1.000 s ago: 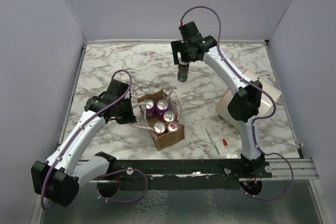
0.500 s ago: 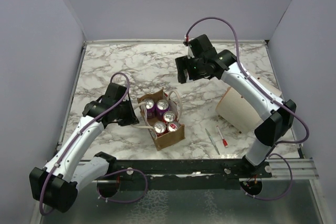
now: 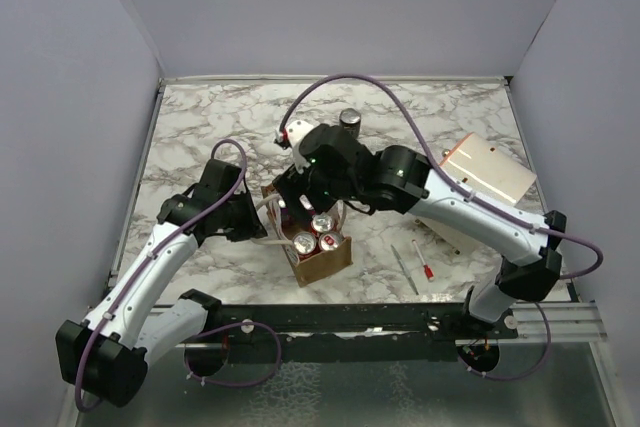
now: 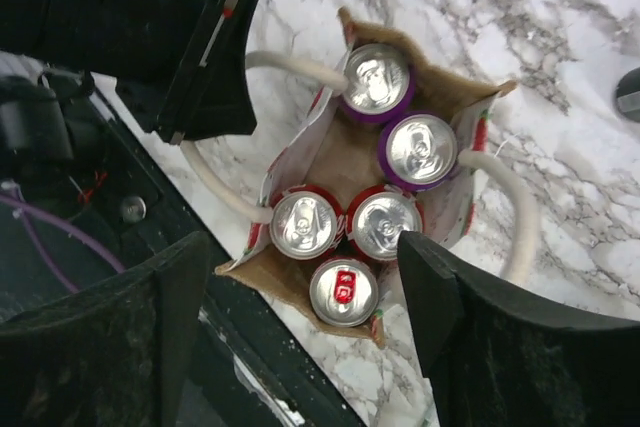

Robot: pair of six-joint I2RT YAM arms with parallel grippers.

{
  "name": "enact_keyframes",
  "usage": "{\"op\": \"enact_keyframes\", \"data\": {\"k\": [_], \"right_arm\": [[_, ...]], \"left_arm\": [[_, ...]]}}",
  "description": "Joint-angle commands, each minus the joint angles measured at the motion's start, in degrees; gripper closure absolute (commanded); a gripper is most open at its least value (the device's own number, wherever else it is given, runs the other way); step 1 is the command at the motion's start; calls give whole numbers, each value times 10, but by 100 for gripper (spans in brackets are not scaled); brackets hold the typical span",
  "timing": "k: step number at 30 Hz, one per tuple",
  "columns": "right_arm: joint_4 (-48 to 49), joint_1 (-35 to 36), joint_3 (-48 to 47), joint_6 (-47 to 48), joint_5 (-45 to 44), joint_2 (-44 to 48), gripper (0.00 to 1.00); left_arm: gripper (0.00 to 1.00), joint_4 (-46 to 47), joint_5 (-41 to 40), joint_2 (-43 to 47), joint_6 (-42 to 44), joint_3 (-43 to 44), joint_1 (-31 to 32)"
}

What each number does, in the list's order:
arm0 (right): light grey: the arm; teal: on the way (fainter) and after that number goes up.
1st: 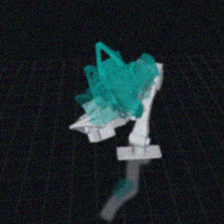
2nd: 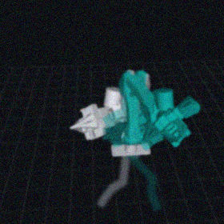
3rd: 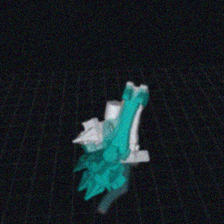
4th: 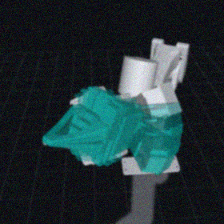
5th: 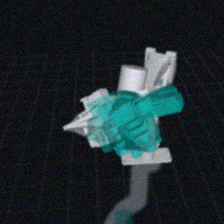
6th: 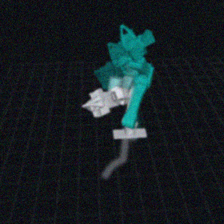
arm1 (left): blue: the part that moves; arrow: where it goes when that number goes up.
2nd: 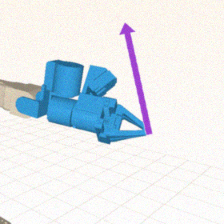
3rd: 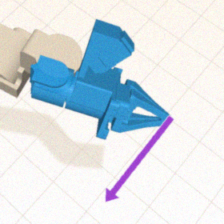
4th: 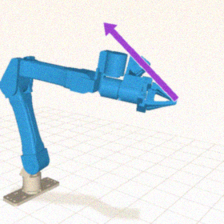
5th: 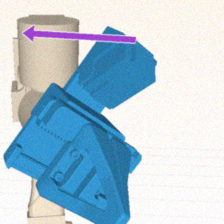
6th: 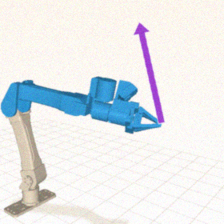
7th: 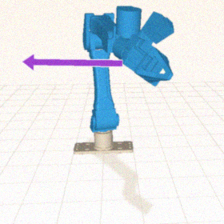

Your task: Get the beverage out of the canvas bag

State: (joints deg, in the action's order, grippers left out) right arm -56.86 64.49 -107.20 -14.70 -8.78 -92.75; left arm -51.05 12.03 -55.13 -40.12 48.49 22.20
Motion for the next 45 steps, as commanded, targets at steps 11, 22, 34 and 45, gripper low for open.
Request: {"op": "enact_keyframes", "data": {"k": [11,22,34,45], "right_arm": [[-34,21,142,-55,-66,-57,39],[-35,22,182,-82,-59,-67,36],[-18,22,206,-75,-31,-69,27],[-23,22,226,-89,-33,-76,26]], "left_arm": [[100,1,6,34,-18,-9,0],[100,12,11,33,-28,-16,0],[100,26,13,24,-35,-16,1],[100,25,12,12,-25,-7,0]]}}
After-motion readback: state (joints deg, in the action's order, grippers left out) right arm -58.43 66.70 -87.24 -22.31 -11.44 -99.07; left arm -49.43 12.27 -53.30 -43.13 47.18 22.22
